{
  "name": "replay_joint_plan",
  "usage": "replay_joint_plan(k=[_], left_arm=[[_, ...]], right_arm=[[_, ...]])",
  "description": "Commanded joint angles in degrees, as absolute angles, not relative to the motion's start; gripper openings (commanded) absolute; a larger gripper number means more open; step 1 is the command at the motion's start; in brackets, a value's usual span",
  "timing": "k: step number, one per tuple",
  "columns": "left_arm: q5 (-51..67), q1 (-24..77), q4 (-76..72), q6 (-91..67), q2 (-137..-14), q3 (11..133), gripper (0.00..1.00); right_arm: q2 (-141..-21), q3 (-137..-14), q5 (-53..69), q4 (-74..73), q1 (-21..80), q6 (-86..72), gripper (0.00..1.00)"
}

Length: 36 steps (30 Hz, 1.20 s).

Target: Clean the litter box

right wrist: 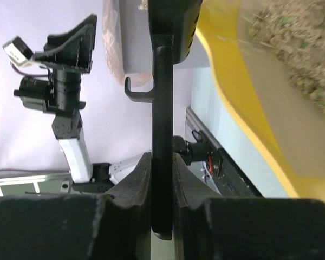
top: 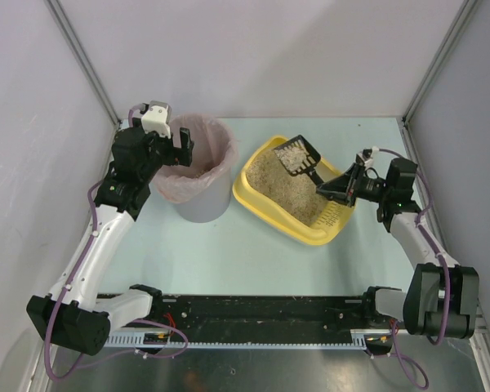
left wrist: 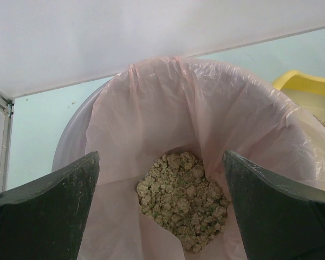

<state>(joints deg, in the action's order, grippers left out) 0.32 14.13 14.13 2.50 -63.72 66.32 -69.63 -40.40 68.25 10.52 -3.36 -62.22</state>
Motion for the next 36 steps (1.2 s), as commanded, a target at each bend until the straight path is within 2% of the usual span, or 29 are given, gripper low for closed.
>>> replay_joint_plan(k=[1, 10, 13, 17, 21, 24, 28, 32, 36], left_arm=[[0.4, 14.6, 11.3, 2.9, -62.1, 65.8, 1.0], [0.4, 14.6, 11.3, 2.7, -62.2, 65.8, 1.0], [0.5, 14.6, 11.2, 2.7, -62.1, 65.8, 1.0], [0.5, 14.6, 11.2, 2.7, -62.2, 65.8, 1.0], [0.7, 14.6, 11.1, 2.5, -62.2, 65.8, 1.0], [0.4, 14.6, 11.2, 2.6, -62.2, 65.7, 1.0], [0.5, 14.6, 11.2, 2.5, -62.3, 65.7, 1.0], [0.5, 14.6, 11.2, 2.5, -62.5, 65.7, 1.0], [0.9, 14.6, 11.0, 2.3, -62.4, 65.7, 1.0]], right_arm=[[-67.9, -40.2, 67.4, 11.7, -4.8, -60.7, 0.0], [-68.2, -38.3, 67.8, 14.3, -3.8, -63.0, 0.0], [-67.4, -38.1, 67.2, 13.0, -7.7, -62.1, 0.0], [-67.2, -38.1, 67.0, 12.9, -4.3, -61.4, 0.0], [-66.5, -36.7, 67.0, 11.9, -9.5, -61.3, 0.0], [-66.0, -36.7, 66.4, 13.1, -5.9, -61.6, 0.0], [-65.7, -36.5, 66.1, 9.5, -9.2, -59.3, 0.0], [-65.6, -36.5, 67.4, 12.0, -6.3, -60.9, 0.0], [-64.5, -36.3, 66.1, 9.0, -9.5, -58.4, 0.0]])
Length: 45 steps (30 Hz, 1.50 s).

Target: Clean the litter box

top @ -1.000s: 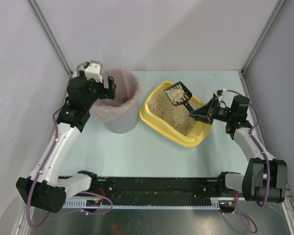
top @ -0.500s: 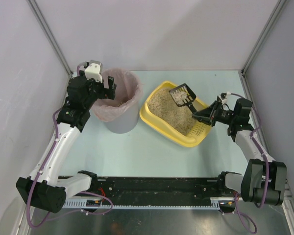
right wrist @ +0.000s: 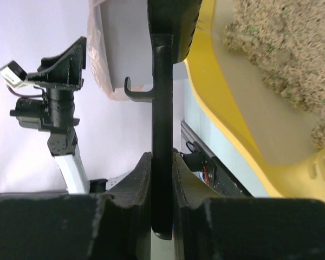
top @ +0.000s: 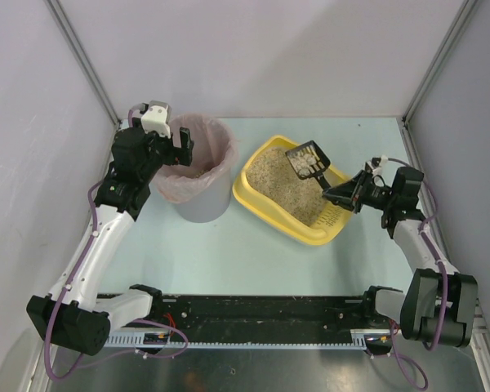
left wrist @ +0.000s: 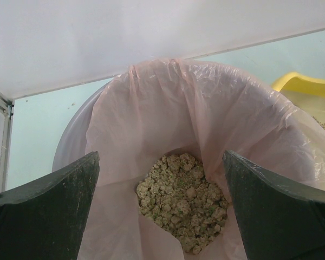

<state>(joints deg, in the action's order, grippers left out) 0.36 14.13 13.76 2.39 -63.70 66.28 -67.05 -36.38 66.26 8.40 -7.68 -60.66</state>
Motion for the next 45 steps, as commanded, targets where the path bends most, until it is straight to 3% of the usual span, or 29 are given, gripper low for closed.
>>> replay_joint_plan(k=[1, 3, 6, 10, 14, 17, 21, 25, 28, 32, 36, 39, 43, 45], left_arm=[[0.8, 14.6, 11.1, 2.4, -62.5, 65.7, 1.0], [0.7, 14.6, 11.0, 2.3, -62.5, 65.7, 1.0], [1.2, 14.6, 10.9, 2.0, -62.3, 65.7, 1.0], [1.0, 14.6, 10.9, 2.1, -62.4, 65.7, 1.0], [1.6, 14.6, 10.8, 1.7, -62.3, 65.7, 1.0], [1.5, 14.7, 10.8, 1.8, -62.3, 65.6, 1.0], [2.0, 14.7, 10.7, 1.5, -62.3, 65.6, 1.0], [1.8, 14.7, 10.8, 1.6, -62.5, 65.6, 1.0], [2.2, 14.7, 10.7, 1.5, -62.3, 65.6, 0.99], [1.5, 14.7, 10.6, 1.7, -62.3, 65.6, 0.99], [1.7, 14.7, 10.7, 1.6, -62.1, 65.5, 1.0], [0.7, 14.7, 10.7, 2.1, -62.3, 65.4, 1.0], [1.1, 14.7, 10.6, 1.9, -62.3, 65.5, 1.0], [1.1, 14.7, 10.6, 1.9, -62.5, 65.4, 1.0]], right_arm=[[-64.4, -36.4, 66.1, 9.5, -7.9, -58.6, 0.0], [-65.3, -36.4, 67.7, 9.8, -6.2, -59.3, 0.0], [-65.3, -36.1, 67.2, 6.8, -12.1, -57.7, 0.0], [-64.7, -35.5, 67.4, 10.4, -6.0, -60.1, 0.0], [-65.2, -34.9, 67.2, 9.6, -11.7, -59.4, 0.0], [-65.4, -34.0, 68.3, 14.7, -7.1, -63.5, 0.0], [-65.4, -33.8, 67.9, 11.6, -11.2, -61.6, 0.0], [-65.8, -33.8, 68.4, 14.4, -6.4, -63.6, 0.0], [-65.7, -33.4, 67.4, 10.6, -11.1, -61.0, 0.0], [-65.8, -33.4, 68.1, 14.3, -6.1, -63.5, 0.0], [-65.7, -32.5, 67.2, 11.8, -11.8, -61.3, 0.0], [-65.2, -32.6, 68.0, 15.7, -7.1, -64.2, 0.0], [-65.4, -32.6, 68.6, 12.5, -12.6, -62.5, 0.0], [-64.2, -32.6, 67.9, 13.8, -10.0, -63.1, 0.0]])
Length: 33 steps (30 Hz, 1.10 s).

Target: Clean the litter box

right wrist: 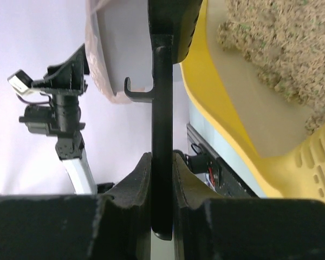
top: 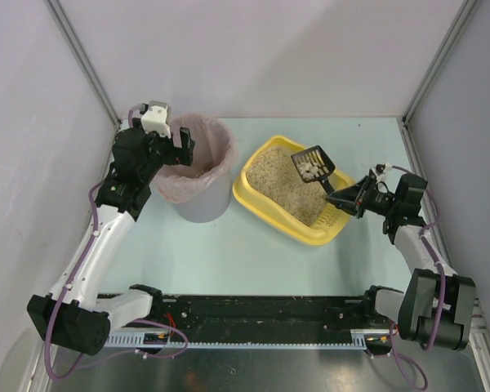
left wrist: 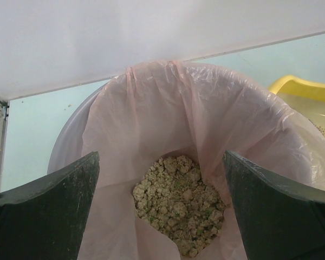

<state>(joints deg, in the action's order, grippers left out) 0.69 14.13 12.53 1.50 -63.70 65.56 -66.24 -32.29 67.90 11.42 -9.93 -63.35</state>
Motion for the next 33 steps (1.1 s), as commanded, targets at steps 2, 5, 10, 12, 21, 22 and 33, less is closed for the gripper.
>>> replay_joint_plan(k=[2, 5, 10, 12, 21, 22, 33], left_arm=[[0.9, 14.7, 10.6, 1.9, -62.6, 65.5, 1.0], [1.5, 14.7, 10.6, 1.7, -62.5, 65.4, 1.0], [1.0, 14.7, 10.7, 1.9, -62.8, 65.4, 1.0], [1.3, 14.7, 10.7, 1.8, -62.7, 65.4, 1.0], [2.5, 14.7, 10.5, 1.5, -61.9, 65.6, 1.0], [2.5, 14.7, 10.6, 1.4, -61.6, 65.6, 1.0], [5.9, 15.2, 10.5, 0.4, -62.1, 65.8, 1.0]], right_arm=[[-64.8, -32.5, 69.4, 16.4, -6.7, -65.5, 0.0], [-65.7, -32.5, 69.1, 11.9, -12.3, -61.5, 0.0], [-64.7, -32.6, 69.2, 16.5, -6.5, -64.9, 0.0], [-64.9, -32.6, 69.1, 14.7, -11.3, -62.0, 0.0], [-65.5, -32.6, 69.6, 16.3, -12.3, -63.6, 0.0], [-65.8, -32.6, 69.4, 16.3, -10.6, -63.2, 0.0], [-64.2, -32.7, 69.7, 18.9, -12.2, -65.8, 0.0]])
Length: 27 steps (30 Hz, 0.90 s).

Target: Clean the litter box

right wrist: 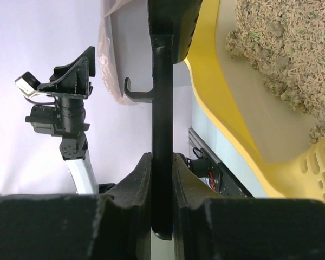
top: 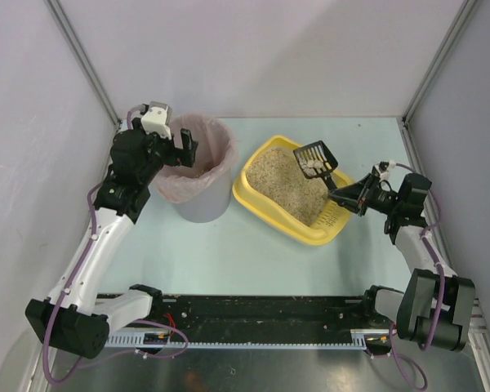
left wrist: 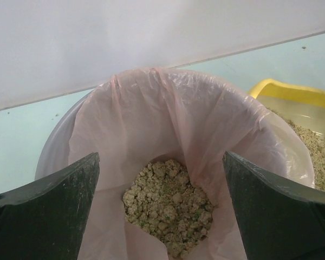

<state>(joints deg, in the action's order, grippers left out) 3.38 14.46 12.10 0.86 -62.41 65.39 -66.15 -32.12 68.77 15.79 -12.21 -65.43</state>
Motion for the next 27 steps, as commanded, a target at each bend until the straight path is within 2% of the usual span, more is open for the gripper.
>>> replay_joint_plan(k=[1, 11, 18, 23, 27], left_arm=[[5.9, 15.2, 10.5, 0.4, -62.1, 65.8, 1.0], [5.0, 15.2, 10.5, 0.8, -60.3, 65.2, 1.0], [0.2, 14.8, 10.6, 2.5, -59.3, 64.5, 1.0], [0.5, 11.1, 11.0, 1.6, -59.3, 64.7, 1.0], [3.1, 6.7, 12.8, 0.4, -60.7, 66.2, 1.0]], right_arm=[[-64.4, -32.7, 70.4, 18.8, -11.8, -66.1, 0.0], [-60.3, -32.7, 71.5, 17.8, -12.7, -69.3, 0.0], [-56.6, -32.7, 69.4, 18.0, -11.2, -72.8, 0.0], [-56.3, -33.2, 66.3, 26.6, -8.0, -82.3, 0.0], [-57.4, -37.3, 62.6, 26.5, -2.5, -83.1, 0.0]])
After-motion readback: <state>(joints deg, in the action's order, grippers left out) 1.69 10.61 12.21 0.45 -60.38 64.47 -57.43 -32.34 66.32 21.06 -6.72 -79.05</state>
